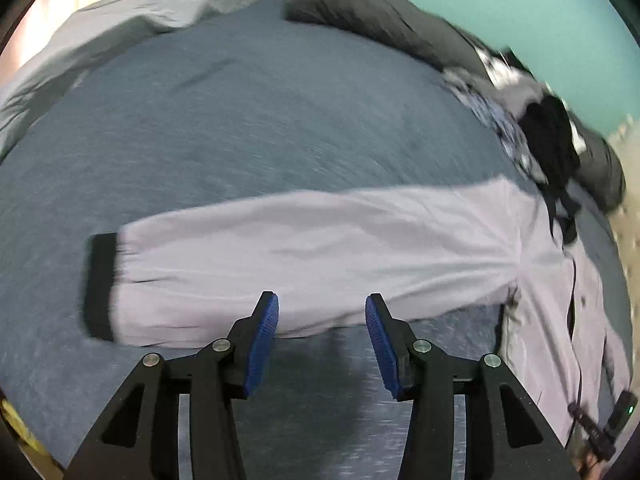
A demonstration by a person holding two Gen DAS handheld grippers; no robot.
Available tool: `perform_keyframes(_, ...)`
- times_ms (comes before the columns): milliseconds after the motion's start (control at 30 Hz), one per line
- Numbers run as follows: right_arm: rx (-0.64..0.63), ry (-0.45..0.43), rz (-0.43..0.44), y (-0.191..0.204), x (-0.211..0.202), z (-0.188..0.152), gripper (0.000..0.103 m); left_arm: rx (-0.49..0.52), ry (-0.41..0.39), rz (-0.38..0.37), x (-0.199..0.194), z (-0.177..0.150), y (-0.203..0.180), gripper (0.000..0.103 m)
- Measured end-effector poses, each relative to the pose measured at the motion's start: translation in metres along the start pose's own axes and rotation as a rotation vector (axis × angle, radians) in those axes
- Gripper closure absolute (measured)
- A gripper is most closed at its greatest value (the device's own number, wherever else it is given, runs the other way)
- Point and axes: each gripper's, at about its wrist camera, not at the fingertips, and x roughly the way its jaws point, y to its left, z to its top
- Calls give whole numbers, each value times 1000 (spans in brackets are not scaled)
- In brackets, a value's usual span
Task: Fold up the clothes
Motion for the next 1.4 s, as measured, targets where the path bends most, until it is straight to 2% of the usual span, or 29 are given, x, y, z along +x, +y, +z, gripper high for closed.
perform_keyframes(100,1,10,3,-1,6,1,97,64,38,-38,27,5,-34,54)
perform_keyframes(233,11,-26,8,-5,-2,6,91,71,44,-70,53,12,-66,54)
perform_keyframes(367,-13,-109,-14,-5,-19,15,88,72,56,-69,78,22,-78,54)
perform_keyframes(500,7,-144,-17,-16,-26,21,87,56,78,-45,105,29,-76,54)
perform_keyframes(733,21,-151,-6,-21,-24,25,87,15,59,-37,116,43,-62,54)
perform_keyframes(900,16,-173,9,-17,-29,26,87,14,14,-41,79,42,-46,54)
perform_keyframes(1000,19,-179,18,-16,-30,26,87,-1,-19,16,50,33,-13,54)
perform_keyframes(1100,17,-185,24,-14,-31,25,87,-13,-20,48,38,28,16,54)
perform_keyframes(1300,17,-194,25,-12,-30,24,87,-155,23,96,55,24,74,54)
perform_keyframes(1400,13,-192,24,-12,-28,24,87,-157,10,100,62,29,80,54)
